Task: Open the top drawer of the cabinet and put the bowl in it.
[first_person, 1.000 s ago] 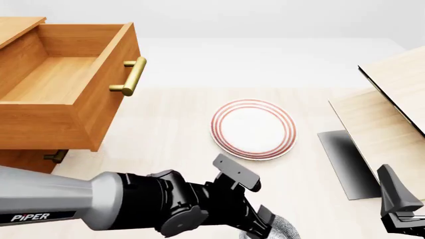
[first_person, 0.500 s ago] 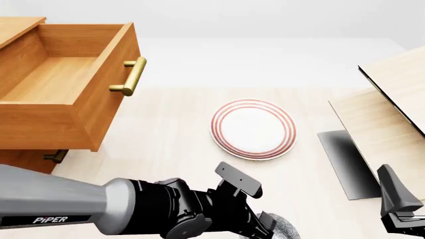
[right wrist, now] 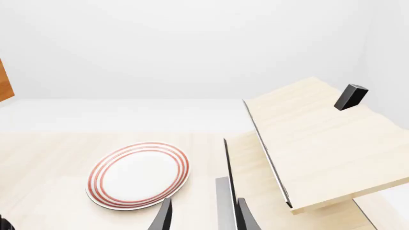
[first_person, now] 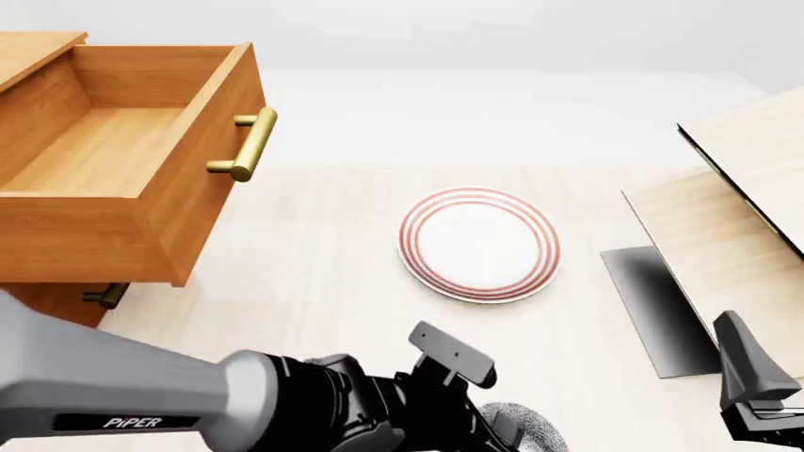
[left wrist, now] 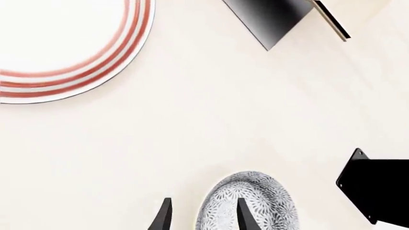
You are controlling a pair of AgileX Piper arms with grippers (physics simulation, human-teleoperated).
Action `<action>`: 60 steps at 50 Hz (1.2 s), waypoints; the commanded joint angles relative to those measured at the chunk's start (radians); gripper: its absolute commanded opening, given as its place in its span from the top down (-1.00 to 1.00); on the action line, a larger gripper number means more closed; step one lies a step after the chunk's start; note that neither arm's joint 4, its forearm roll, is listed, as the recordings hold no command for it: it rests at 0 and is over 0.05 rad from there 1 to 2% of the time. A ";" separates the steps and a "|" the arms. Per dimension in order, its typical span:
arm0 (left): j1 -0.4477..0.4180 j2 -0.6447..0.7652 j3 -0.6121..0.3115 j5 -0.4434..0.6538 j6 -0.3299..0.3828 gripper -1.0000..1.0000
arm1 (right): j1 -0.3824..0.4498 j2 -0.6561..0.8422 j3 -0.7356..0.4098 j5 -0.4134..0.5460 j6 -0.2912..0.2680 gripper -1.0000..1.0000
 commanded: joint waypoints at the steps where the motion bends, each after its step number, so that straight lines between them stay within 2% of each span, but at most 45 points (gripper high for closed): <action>1: -0.005 0.021 0.010 -0.028 -0.018 -1.00 | 0.000 -0.001 0.002 -0.001 0.000 -1.00; 12: 0.006 0.027 0.024 -0.046 -0.020 -1.00 | 0.000 -0.001 0.002 -0.001 0.000 -1.00; 13: 0.011 0.025 0.029 -0.049 -0.015 1.00 | 0.000 -0.001 0.002 -0.001 0.000 -1.00; 31: 0.005 -0.011 0.042 -0.060 -0.032 1.00 | 0.000 -0.001 0.002 -0.001 0.000 -1.00; 60: -0.011 -0.140 -0.006 0.037 -0.031 1.00 | 0.000 -0.001 0.002 -0.001 0.000 -1.00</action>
